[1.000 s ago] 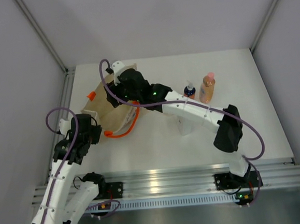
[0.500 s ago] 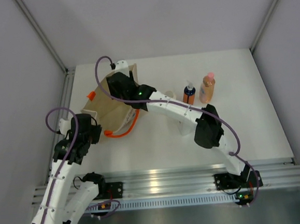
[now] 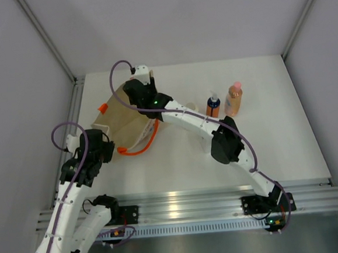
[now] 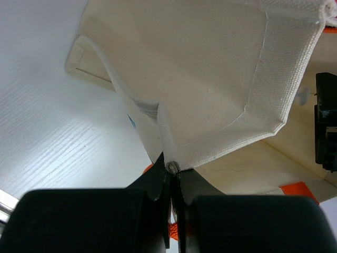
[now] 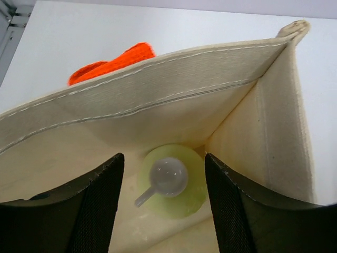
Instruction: Take the personal care products out of the canvas bag
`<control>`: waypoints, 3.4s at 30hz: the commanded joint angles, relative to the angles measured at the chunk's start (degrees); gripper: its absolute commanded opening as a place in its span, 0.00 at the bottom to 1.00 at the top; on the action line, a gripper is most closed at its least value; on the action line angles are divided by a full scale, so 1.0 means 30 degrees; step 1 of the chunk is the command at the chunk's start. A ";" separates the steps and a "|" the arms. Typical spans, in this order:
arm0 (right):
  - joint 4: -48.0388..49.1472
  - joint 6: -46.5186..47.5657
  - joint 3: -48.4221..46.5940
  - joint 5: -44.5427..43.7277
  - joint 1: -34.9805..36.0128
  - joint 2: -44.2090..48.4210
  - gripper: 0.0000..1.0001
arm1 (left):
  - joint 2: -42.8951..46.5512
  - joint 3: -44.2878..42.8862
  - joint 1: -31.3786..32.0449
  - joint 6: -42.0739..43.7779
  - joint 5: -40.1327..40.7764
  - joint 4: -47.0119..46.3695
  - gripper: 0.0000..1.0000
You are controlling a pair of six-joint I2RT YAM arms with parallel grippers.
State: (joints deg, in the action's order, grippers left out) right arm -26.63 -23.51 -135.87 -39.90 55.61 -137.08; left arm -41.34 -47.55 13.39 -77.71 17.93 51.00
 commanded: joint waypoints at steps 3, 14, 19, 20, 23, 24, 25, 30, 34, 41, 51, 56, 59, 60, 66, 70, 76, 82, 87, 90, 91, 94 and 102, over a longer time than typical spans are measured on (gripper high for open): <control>-0.0175 -0.0104 -0.1085 -0.0294 -0.0549 -0.0625 0.61 | -0.0135 0.0323 0.0020 0.0094 -0.0293 -0.0858 0.00; -0.0204 -0.0777 0.0026 0.0352 -0.0667 -0.0861 0.58 | -0.0106 0.0410 0.0020 0.0181 -0.0265 -0.0946 0.00; -0.0204 -0.0894 0.0233 0.0321 -0.0726 -0.1036 0.54 | 0.0011 0.0527 0.0020 0.0152 -0.0324 -0.0947 0.00; -0.0204 -0.0953 0.0204 0.0524 -0.0755 -0.1124 0.52 | 0.0040 0.0557 0.0020 0.0123 -0.0324 -0.0946 0.00; -0.0234 -0.1012 0.0291 0.0702 -0.0902 -0.1271 0.47 | 0.0070 0.0586 0.0020 0.0123 -0.0324 -0.0946 0.00; -0.0234 -0.1012 0.0291 0.0731 -0.0902 -0.1213 0.46 | 0.0099 0.0615 0.0020 0.0123 -0.0324 -0.0975 0.00; -0.0234 -0.0954 0.0378 0.0732 -0.0902 -0.1241 0.46 | 0.0099 0.0645 0.0020 0.0094 -0.0324 -0.0947 0.00; -0.0205 -0.0603 0.0525 0.1023 -0.0931 -0.1095 0.36 | 0.0099 0.0674 0.0020 0.0035 -0.0353 -0.0946 0.00; -0.0263 -0.0309 0.0817 0.1287 -0.0989 -0.1066 0.29 | 0.0245 0.0762 0.0020 -0.0053 -0.0353 -0.0946 0.00; 0.0116 0.1095 0.1432 0.2692 -0.1048 -0.0512 0.15 | 0.0480 0.0792 0.0020 -0.0082 -0.0294 -0.0976 0.00; 0.2959 0.2826 0.5271 0.4334 -0.1457 0.1746 0.00 | 0.0714 0.0850 0.0020 -0.0111 -0.0323 -0.0975 0.00; 0.4155 0.3673 0.5915 0.5826 -0.1575 0.2447 0.00 | 0.0802 0.0821 0.0020 -0.0082 -0.0294 -0.0917 0.00; 0.5620 0.4728 0.7085 0.7054 -0.1546 0.3586 0.00 | 0.0890 0.0821 0.0020 -0.0112 -0.0236 -0.0917 0.00; 0.6612 0.5165 0.7436 0.7292 -0.1517 0.3882 0.00 | 0.0919 0.0821 0.0020 -0.0112 -0.0236 -0.0946 0.00; 0.9195 0.7098 0.9195 0.9138 -0.1225 0.5963 0.00 | 0.0803 0.0792 0.0020 -0.0170 -0.0236 -0.0917 0.00; 1.0428 0.8537 0.9900 1.0250 -0.0902 0.6959 0.00 | 0.0832 0.0762 0.0020 -0.0141 -0.0236 -0.0917 0.00; 1.0519 0.9154 0.9404 1.1160 -0.0872 0.7167 0.00 | 0.0802 0.0674 0.0020 -0.0199 -0.0206 -0.0946 0.00; 0.9991 0.9242 0.8407 1.2623 -0.0960 0.7020 0.00 | 0.0773 0.0470 0.0020 -0.0199 0.0027 -0.0888 0.00; 0.9873 0.8891 0.7793 1.3183 -0.0960 0.7371 0.00 | 0.0598 0.0352 0.0020 -0.0199 0.0028 -0.0917 0.00; 1.0077 0.8949 0.7616 1.4148 -0.0960 0.7781 0.00 | 0.0422 0.0265 0.0020 -0.0112 -0.0030 -0.0917 0.00; 1.0224 0.8978 0.7673 1.4498 -0.0960 0.7898 0.00 | 0.0363 0.0235 0.0020 -0.0083 -0.0031 -0.0917 0.00; 1.0284 0.9153 0.7557 1.4997 -0.0960 0.8395 0.00 | 0.0304 0.0176 0.0020 -0.0024 -0.0002 -0.0917 0.00; 0.9377 0.9242 0.6856 1.6140 -0.0989 0.9392 0.00 | 0.0334 0.0001 0.0020 0.0005 0.0174 -0.0917 0.00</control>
State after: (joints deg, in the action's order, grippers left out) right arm -7.07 3.49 -108.53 5.32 52.34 -117.71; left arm -39.90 -45.78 13.39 -77.84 17.96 49.12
